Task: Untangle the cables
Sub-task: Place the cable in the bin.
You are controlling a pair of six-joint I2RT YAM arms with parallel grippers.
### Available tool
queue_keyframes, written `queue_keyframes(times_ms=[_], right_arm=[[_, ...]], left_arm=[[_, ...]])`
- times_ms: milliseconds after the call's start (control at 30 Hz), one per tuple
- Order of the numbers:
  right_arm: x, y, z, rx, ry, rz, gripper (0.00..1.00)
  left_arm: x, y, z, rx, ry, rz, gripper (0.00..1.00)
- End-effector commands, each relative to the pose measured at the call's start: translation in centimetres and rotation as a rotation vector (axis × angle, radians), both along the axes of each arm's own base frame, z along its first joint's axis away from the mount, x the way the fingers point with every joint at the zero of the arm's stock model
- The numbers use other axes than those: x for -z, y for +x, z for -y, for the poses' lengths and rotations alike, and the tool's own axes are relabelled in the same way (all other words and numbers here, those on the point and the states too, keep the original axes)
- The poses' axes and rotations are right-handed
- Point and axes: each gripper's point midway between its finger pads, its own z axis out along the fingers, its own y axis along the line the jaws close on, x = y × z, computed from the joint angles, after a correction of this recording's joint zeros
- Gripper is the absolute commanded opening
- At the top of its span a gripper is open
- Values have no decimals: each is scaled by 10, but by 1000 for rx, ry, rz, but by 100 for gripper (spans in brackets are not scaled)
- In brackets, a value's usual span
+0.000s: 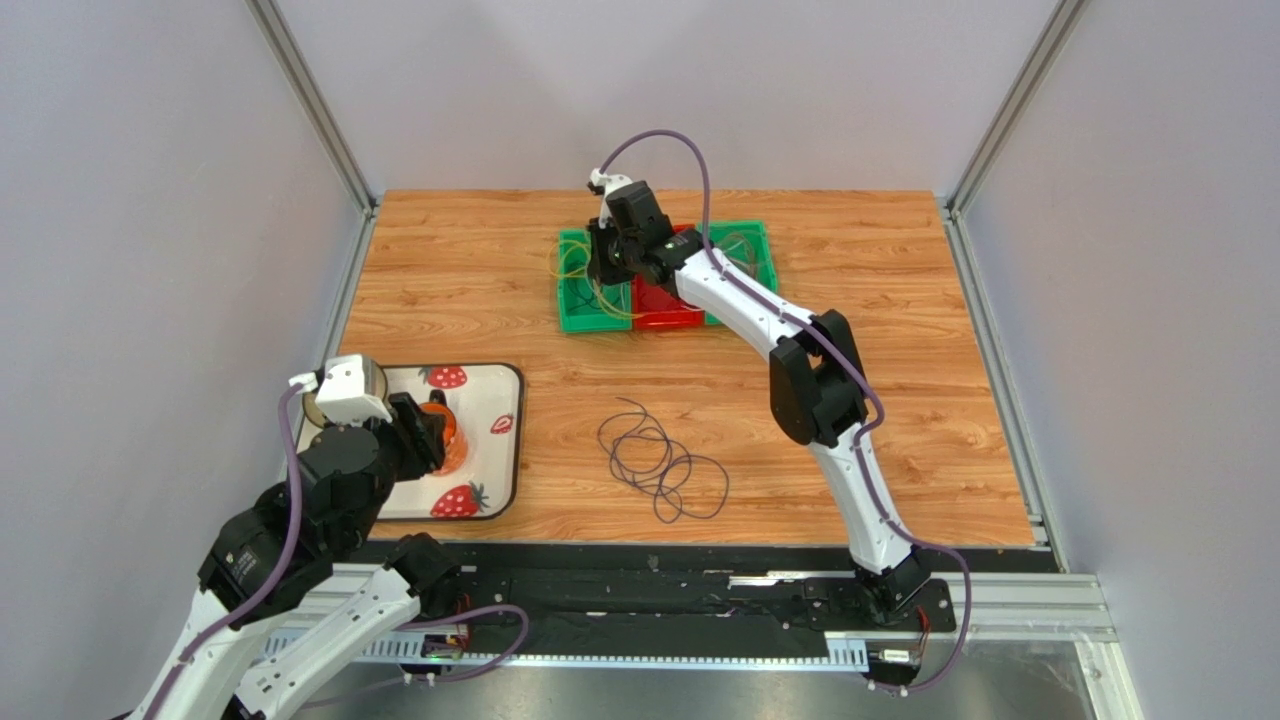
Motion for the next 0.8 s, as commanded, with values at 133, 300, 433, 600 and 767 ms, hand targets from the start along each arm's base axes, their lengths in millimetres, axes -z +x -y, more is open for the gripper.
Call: queue_keyframes(times_ms=[133, 300, 433, 600, 767], right_arm=[[13, 9, 11, 50, -47, -11, 0], [15, 29, 19, 125, -100, 19, 0], [32, 42, 35, 209, -151, 3, 0], [37, 50, 36, 232, -165, 8, 0], [38, 44, 31, 204, -180, 6, 0]], left_arm=[[3, 3, 1, -4, 18, -15, 58], [3, 3, 1, -4, 18, -15, 57], [3, 3, 1, -6, 17, -13, 57], [4, 4, 2, -2, 22, -18, 58], [5, 5, 2, -3, 26, -24, 57]])
